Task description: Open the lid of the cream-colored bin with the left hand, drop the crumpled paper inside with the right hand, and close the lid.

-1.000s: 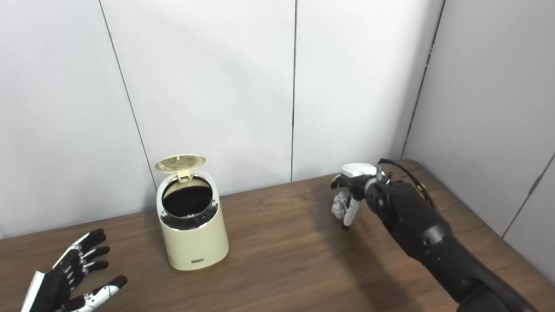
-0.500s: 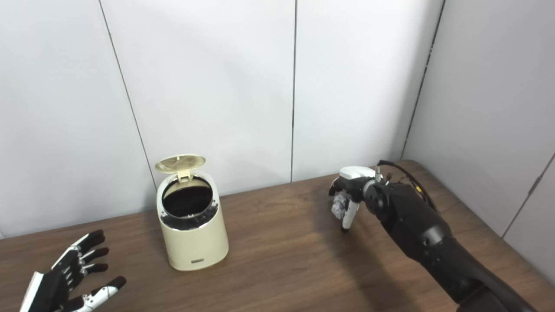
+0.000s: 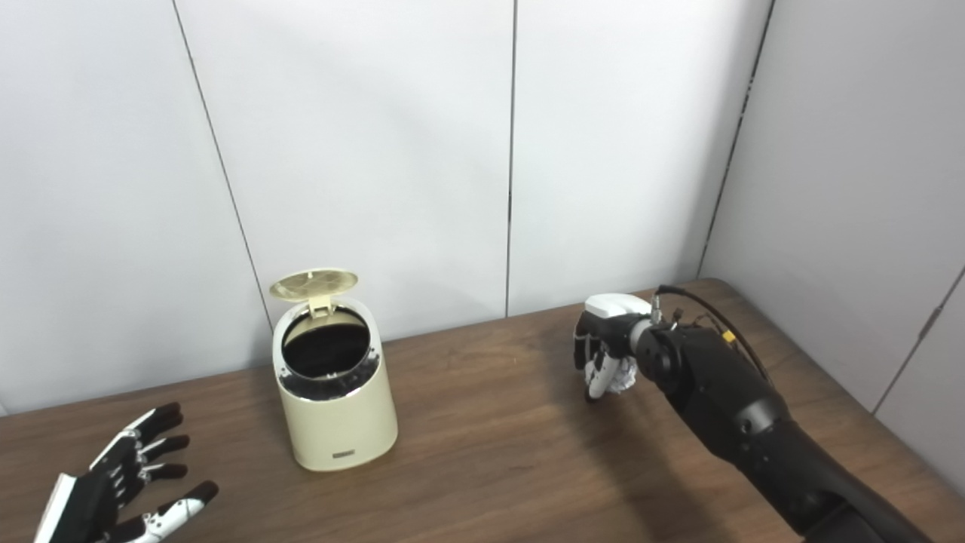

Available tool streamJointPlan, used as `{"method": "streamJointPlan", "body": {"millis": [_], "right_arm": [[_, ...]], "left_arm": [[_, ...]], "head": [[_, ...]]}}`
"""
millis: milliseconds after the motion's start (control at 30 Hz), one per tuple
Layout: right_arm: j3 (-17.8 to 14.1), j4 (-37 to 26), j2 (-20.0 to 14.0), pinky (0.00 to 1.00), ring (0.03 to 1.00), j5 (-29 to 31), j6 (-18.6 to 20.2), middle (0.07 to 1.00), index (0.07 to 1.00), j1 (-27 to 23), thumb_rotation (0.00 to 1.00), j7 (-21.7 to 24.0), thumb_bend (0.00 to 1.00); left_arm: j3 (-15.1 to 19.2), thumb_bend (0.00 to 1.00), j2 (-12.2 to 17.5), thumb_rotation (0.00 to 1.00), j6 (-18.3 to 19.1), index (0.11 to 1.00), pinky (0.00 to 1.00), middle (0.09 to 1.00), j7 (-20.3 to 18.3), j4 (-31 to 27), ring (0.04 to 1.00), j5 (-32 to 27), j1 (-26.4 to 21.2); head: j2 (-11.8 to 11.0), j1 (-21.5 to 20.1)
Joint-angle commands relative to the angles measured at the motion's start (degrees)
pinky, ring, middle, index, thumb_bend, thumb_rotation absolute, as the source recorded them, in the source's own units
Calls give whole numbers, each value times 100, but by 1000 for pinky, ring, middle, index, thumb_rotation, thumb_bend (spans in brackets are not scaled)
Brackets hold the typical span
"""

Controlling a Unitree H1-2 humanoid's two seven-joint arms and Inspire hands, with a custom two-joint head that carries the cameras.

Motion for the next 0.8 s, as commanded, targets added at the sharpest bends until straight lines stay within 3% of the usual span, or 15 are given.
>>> {"method": "streamJointPlan", "body": {"millis": [0, 133, 267, 300, 500, 633, 767], "right_arm": [[-150, -136, -166, 362, 384, -19, -47, 458, 535, -192, 0, -226, 515], [-272, -394, -151, 353, 375, 4, -4, 486, 538, -125, 0, -390, 512], [-474, -815, -125, 536, 417, 121, -14, 482, 501, -62, 0, -493, 519], [-538, -987, -112, 538, 423, 159, 27, 483, 500, -42, 0, -476, 520], [-682, -1885, -62, 336, 398, 132, 87, 498, 505, 25, 0, -427, 501], [-726, -2283, -11, 390, 416, 226, 130, 503, 491, 33, 0, -270, 502], [-766, -2495, 85, 436, 430, 398, -88, 506, 490, 53, 0, -325, 503]], "left_arm": [[35, 649, 59, 25, -129, 886, 686, 865, 39, -188, 792, -14, -118], [27, 650, 44, 31, -118, 886, 690, 862, 39, -188, 793, -13, -119], [19, 661, 42, 49, -152, 883, 680, 861, 28, -160, 794, -27, -115], [16, 667, 37, 56, -144, 883, 682, 863, 27, -167, 797, -26, -111], [-4, 683, -25, 43, -135, 876, 653, 858, 48, -176, 789, -20, -102], [-31, 704, -82, 63, -136, 874, 642, 858, 66, -162, 785, 18, -99], [-75, 718, -148, 94, -257, 873, 633, 851, 113, -42, 778, 83, -102]], "head": [[6, 4], [-7, 49], [-23, 116], [-28, 149], [-66, 398], [-63, 600], [-66, 916]]}}
